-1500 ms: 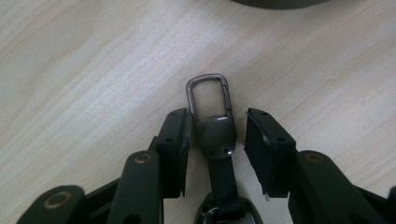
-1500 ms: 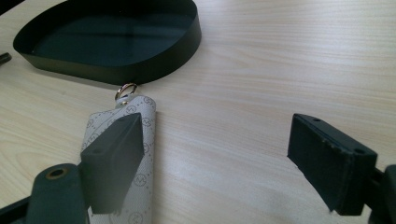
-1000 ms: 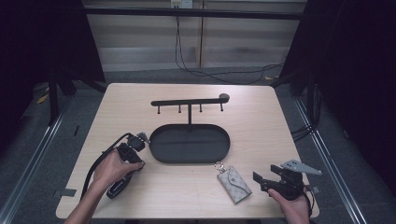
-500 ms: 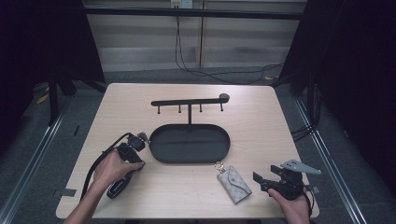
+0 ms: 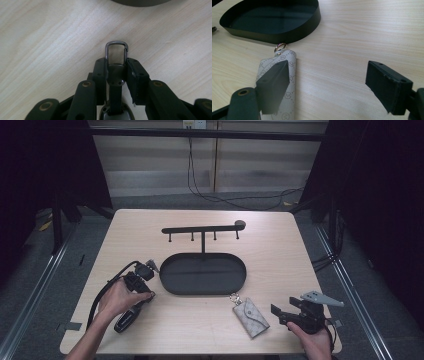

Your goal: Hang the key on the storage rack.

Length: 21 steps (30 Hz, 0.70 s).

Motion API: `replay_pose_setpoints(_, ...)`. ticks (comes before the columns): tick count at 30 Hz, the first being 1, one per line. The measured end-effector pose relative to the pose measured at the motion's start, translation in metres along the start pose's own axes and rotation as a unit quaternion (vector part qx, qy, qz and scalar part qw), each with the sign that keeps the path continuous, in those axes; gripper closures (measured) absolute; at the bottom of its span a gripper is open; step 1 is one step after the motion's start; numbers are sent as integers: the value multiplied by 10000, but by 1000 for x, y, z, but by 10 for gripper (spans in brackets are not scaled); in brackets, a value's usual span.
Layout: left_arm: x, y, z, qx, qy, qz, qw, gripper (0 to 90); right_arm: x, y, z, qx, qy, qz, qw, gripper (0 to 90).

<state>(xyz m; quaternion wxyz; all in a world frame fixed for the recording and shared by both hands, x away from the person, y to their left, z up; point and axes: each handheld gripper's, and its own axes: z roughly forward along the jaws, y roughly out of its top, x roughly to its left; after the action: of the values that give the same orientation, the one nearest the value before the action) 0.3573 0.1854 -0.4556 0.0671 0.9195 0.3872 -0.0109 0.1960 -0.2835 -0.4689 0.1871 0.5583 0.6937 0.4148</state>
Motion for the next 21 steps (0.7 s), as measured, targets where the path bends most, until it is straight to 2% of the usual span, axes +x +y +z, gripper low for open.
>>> replay_pose_setpoints(2,0,-1,-5,-88,-68,19,9999,705,0,0,0,3,6,7,10000,191)
replay_pose_setpoints(13,2,-4,-26,-304,-47,66,9995,705,0,0,0,1,-1,17,10000,192)
replay_pose_setpoints(14,3,-5,-28,-354,16,46,9994,705,0,0,0,-3,0,19,10000,192)
replay_pose_setpoints(15,3,-5,-30,-388,-59,42,9992,705,-1,0,-1,-9,-1,18,10000,192)
replay_pose_setpoints(21,4,-6,-44,-524,-50,64,9986,705,-1,0,0,-3,2,26,10000,192)
